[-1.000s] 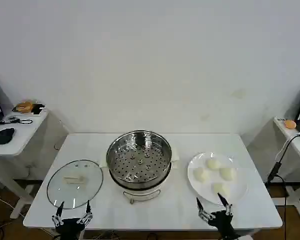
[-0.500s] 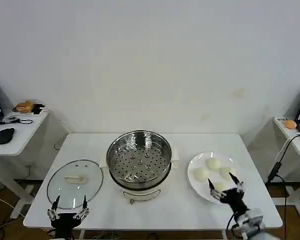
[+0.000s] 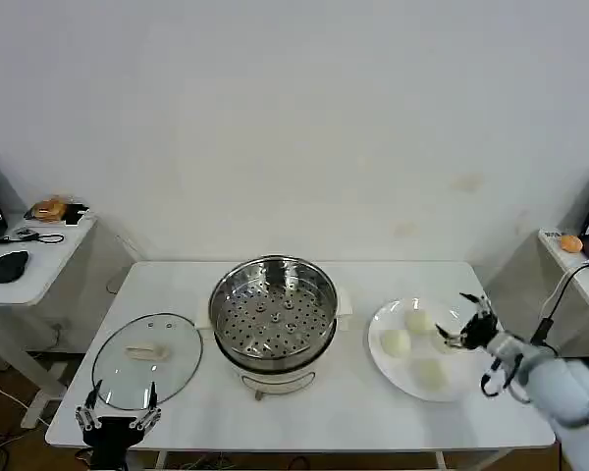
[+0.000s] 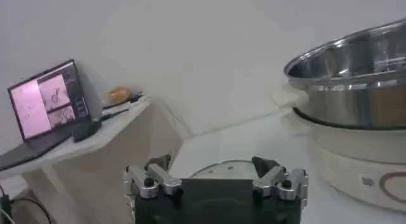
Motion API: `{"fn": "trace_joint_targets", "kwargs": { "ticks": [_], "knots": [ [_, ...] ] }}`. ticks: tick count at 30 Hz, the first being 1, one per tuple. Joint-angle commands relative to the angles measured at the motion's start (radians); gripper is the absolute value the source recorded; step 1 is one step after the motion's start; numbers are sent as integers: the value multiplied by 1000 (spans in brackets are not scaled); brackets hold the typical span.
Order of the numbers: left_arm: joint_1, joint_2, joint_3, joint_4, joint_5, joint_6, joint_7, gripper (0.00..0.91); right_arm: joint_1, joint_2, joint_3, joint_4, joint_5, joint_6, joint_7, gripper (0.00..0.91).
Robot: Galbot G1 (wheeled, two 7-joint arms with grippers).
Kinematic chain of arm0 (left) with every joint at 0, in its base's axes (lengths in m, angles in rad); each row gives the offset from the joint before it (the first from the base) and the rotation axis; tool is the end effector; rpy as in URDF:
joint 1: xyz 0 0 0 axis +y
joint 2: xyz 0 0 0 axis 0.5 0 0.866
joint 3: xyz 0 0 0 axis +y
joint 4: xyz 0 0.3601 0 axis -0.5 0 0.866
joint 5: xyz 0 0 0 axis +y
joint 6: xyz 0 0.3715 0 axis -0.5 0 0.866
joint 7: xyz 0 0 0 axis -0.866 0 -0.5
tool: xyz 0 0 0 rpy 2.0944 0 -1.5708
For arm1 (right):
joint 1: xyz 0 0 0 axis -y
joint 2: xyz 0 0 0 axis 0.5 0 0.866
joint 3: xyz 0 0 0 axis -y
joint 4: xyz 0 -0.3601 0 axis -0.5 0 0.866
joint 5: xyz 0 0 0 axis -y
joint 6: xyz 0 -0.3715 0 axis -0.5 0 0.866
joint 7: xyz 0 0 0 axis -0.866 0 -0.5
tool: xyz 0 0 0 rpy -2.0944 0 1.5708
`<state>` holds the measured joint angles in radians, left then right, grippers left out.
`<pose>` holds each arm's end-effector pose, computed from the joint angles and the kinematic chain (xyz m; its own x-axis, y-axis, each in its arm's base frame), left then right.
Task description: Take steamed baozi put them in steamer then cover it.
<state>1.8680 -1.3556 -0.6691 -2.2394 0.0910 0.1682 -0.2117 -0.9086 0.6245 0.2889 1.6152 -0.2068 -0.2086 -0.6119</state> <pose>0.1104 0.0690 -0.2913 -0.9483 -0.2329 0.2156 -0.1350 0.9108 0.3902 0.3949 -0.2283 -0.2185 -0.7600 -0.2092 0.6153 -0.6471 0.3313 -0.6866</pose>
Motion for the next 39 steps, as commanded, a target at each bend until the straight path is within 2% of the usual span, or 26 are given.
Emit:
{"fn": "trace_joint_targets", "kwargs": {
  "ticks": [1,5,8,11,18,25,36,39],
  "knots": [
    [2,0,-18,-3,16,5,10,907,331,-130,-268,-171,-120,11,-226,907],
    [-4,0,-34,-5,14,4,7,907,546,-103,-522,-290,-149,65,-330,907],
    [-14,3,-39,-9,15,7,9,907,638,-83,-663,-335,-132,106,-408,907],
    [-25,1,-40,-15,17,12,12,907,710,-47,-762,-373,-111,126,-448,907],
    [-39,-5,-37,-18,26,16,22,907,762,58,-856,-459,-78,100,-427,907],
    [-48,4,-54,-9,22,16,23,907,769,164,-871,-554,-70,94,-384,907],
    [-55,9,-69,1,21,14,28,907,779,220,-892,-622,-71,83,-364,907],
    [-57,12,-71,3,21,14,28,907,781,235,-887,-643,-73,79,-355,836]
  ]
}}
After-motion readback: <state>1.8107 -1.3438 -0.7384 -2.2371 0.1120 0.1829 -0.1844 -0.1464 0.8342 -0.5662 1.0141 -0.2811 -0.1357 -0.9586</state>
